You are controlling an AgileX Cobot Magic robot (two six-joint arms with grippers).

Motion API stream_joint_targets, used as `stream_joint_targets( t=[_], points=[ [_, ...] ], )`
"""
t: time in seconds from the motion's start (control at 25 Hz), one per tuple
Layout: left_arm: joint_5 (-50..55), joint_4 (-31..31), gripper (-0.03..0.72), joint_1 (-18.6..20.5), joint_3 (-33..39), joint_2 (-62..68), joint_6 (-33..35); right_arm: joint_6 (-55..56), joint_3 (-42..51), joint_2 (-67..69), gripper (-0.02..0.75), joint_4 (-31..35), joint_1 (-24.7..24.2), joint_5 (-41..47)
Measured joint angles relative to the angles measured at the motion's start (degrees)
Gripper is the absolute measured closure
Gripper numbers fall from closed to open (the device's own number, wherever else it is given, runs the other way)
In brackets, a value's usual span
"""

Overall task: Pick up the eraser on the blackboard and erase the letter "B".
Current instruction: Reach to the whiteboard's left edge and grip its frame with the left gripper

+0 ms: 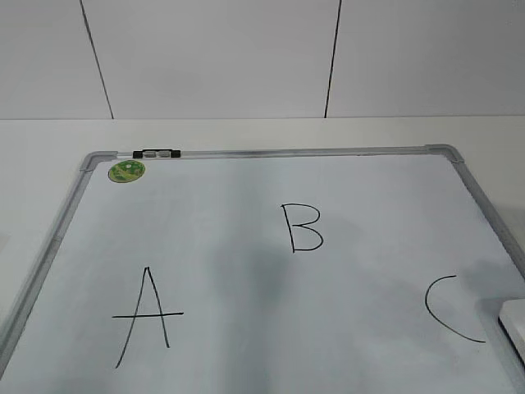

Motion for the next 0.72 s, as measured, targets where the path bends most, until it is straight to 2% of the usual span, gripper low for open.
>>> stream_joint_targets(
  t=[0.32, 0.72],
  points=[
    [-2.42, -2.74, 0.45, 0.0, -2.43, 24.44, -0.85, -0.59, 0.0, 2.47, 0.155, 0.13, 0.0, -0.1],
    [-7.4, -2.95, 0.45, 0.0, -18.77, 47.19, -0.36, -0.72, 0.0, 2.54, 0.155, 0.13, 0.0, -0.2]
  ],
)
